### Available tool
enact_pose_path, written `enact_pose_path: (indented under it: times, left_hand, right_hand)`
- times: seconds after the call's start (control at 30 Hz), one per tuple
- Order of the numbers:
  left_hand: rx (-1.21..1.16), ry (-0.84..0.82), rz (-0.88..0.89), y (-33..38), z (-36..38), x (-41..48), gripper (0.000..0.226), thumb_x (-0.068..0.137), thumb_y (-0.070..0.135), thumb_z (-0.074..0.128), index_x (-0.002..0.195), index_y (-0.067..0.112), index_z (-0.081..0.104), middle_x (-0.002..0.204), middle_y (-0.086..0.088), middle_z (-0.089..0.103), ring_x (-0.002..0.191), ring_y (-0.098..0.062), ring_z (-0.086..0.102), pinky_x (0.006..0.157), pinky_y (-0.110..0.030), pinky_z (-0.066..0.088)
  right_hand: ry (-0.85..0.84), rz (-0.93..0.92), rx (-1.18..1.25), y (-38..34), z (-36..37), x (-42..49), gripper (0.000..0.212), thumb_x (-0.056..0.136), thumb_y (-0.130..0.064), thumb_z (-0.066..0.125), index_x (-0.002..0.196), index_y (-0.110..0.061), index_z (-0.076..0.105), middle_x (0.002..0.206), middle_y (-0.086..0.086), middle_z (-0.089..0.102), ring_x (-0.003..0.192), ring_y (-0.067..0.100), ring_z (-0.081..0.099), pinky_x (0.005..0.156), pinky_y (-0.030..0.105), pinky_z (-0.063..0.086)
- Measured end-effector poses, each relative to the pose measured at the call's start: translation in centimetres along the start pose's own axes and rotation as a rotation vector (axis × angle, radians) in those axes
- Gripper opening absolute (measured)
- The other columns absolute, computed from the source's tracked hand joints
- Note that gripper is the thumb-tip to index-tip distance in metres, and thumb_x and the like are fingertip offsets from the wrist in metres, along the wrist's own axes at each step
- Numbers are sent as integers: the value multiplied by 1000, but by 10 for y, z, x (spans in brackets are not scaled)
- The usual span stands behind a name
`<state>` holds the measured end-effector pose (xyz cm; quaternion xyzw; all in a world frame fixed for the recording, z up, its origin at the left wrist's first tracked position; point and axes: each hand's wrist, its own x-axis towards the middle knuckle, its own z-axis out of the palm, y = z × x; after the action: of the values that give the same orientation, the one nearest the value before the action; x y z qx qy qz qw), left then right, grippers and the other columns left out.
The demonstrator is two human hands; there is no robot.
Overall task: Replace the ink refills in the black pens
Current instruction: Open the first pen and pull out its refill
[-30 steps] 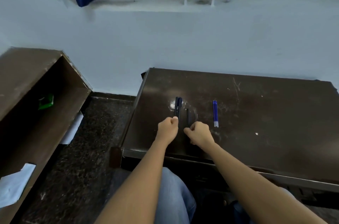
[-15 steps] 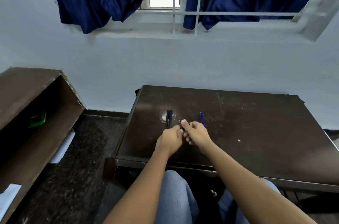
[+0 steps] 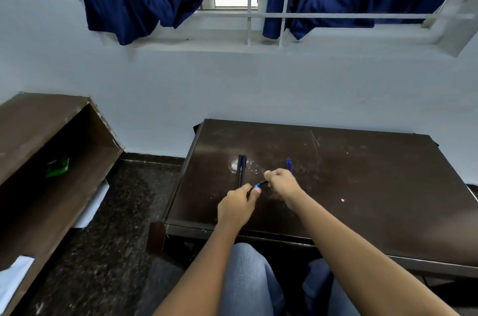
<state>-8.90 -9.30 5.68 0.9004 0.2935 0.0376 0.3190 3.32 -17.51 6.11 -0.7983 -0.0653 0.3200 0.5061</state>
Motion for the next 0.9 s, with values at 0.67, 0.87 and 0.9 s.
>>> enact_pose_path:
  times: [0.67,0.87,0.9]
  left_hand:
    - [-493,144,-304,3,-4,71,27,95,20,41,99,13,68,77,4,61,64,0,50,54,-16,34]
    - [-558,154,-322,0,6,78,29,95,27,39,104,18,65,72,3,61,65,-12,53,72,-36,49]
    - [-569,150,-340,-2,8,79,29,95,27,39,106,18,65,71,4,61,63,-11,52,70,-34,47]
  right_hand:
    - [128,-77,-400,27,14,54,19,75,-25,68,81,-11,55,87,14,68,79,32,68,74,45,57]
    - [49,-271,-911,38,27,59,25,91,-23,52,112,-12,49,101,7,58,95,26,58,71,35,48]
    - [46,-317,-971,41,29,61,26,91,-22,50,115,-12,50,107,9,59,100,27,57,74,36,49]
